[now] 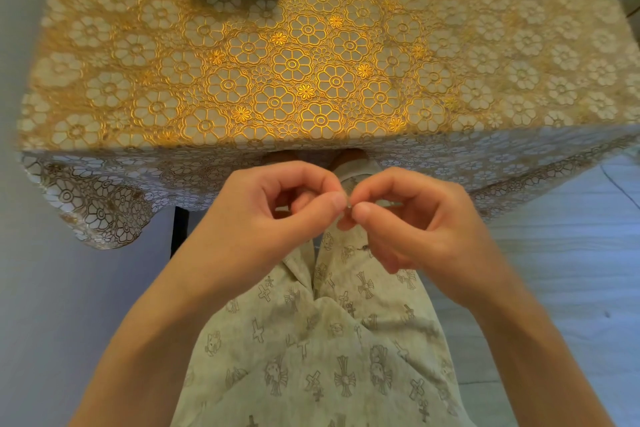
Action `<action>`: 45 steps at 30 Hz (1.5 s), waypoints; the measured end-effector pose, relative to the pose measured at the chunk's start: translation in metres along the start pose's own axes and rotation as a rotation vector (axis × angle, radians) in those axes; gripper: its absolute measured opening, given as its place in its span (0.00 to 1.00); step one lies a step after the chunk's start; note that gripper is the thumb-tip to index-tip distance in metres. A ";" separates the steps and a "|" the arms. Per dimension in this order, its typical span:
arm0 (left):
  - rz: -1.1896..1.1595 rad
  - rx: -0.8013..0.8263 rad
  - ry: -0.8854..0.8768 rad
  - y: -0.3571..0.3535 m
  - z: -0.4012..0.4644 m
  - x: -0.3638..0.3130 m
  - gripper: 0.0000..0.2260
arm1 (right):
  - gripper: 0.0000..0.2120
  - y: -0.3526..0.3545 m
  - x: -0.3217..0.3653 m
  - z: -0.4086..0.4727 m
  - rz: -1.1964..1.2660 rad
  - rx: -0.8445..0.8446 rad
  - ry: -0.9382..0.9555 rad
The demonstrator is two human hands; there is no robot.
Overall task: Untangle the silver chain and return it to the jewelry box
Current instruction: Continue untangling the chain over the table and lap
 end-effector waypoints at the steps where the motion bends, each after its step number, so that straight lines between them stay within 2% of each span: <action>1: 0.017 -0.015 0.002 0.000 0.000 0.000 0.03 | 0.03 0.001 -0.001 0.000 -0.013 -0.008 -0.002; 6: 0.076 -0.056 0.008 -0.001 -0.002 -0.001 0.06 | 0.02 0.003 -0.002 0.001 -0.082 -0.017 -0.001; 12: 0.115 -0.091 0.009 -0.001 0.004 -0.002 0.05 | 0.01 0.005 0.000 0.006 -0.171 0.009 -0.041; 15: 0.114 -0.093 -0.039 0.004 0.012 -0.015 0.07 | 0.05 0.007 0.017 0.021 -0.181 -0.003 0.013; 19: 0.190 -0.128 -0.164 0.017 0.033 -0.061 0.06 | 0.05 0.019 0.059 0.052 -0.145 -0.046 0.114; 26: 0.292 -0.204 -0.460 0.040 0.091 -0.184 0.04 | 0.04 0.055 0.156 0.128 -0.119 -0.095 0.300; 31: 0.317 -0.215 -0.572 0.049 0.131 -0.239 0.02 | 0.03 0.085 0.196 0.177 -0.122 -0.107 0.369; 37: 0.380 -0.260 -0.601 0.052 0.203 -0.258 0.01 | 0.04 0.123 0.196 0.233 -0.096 -0.122 0.369; 45: 0.400 -0.337 -0.669 0.053 0.308 -0.252 0.03 | 0.05 0.181 0.158 0.314 -0.046 -0.202 0.385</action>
Point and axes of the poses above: each hand's wrist, its own z-axis towards the middle knuckle, its own y-axis out of the back of the hand, x = y × z, the point moved 4 cm from there along z, towards the middle knuckle, and after that the axes turned 7 degrees about y, right-handed, at the moved point
